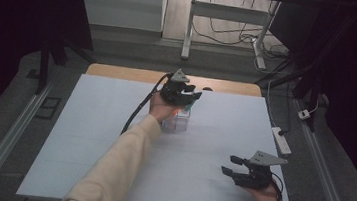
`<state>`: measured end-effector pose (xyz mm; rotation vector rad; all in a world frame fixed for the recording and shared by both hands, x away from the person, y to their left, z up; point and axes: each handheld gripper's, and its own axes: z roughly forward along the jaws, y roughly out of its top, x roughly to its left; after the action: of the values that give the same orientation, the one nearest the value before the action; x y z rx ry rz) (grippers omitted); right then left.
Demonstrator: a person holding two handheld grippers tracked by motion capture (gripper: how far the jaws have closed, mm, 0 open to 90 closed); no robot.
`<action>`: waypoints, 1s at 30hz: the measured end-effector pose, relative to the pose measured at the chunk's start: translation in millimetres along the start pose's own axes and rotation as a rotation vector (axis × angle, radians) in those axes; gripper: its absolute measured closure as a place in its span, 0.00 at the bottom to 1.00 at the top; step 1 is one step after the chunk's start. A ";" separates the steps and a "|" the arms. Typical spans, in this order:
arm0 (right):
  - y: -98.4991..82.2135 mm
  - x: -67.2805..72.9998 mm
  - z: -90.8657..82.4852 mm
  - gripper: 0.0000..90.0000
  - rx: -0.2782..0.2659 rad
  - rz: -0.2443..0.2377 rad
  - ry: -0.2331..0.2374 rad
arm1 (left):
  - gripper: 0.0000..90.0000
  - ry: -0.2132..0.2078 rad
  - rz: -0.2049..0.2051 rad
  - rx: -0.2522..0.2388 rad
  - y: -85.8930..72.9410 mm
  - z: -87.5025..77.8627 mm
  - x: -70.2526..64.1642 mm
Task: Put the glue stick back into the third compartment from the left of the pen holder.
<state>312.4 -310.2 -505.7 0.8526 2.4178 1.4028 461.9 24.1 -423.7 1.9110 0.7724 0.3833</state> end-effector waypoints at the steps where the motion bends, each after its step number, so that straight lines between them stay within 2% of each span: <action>1: -0.1 -0.3 -0.2 0.44 0.000 0.002 0.001 | 0.57 0.000 -0.003 0.000 -0.2 -1.4 0.2; 5: -0.5 -1.4 -0.4 0.44 0.005 0.004 -0.004 | 0.53 -0.016 -0.003 0.010 -0.6 -7.8 0.4; 14: -1.2 -3.6 -0.9 0.44 0.000 0.008 -0.011 | 0.52 -0.030 0.000 0.019 -5.3 -25.1 -1.1; 25: -1.1 -4.0 -0.4 0.44 0.001 0.002 -0.022 | 0.52 -0.075 0.031 0.035 -21.4 -57.4 -2.3; 30: -1.1 -4.1 0.9 0.44 0.009 -0.005 -0.020 | 0.52 -0.059 0.054 0.044 -33.1 -74.0 -5.6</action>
<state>315.7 -312.3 -507.4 0.8582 2.4116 1.3761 404.2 81.2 -419.3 1.9783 0.6971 0.3446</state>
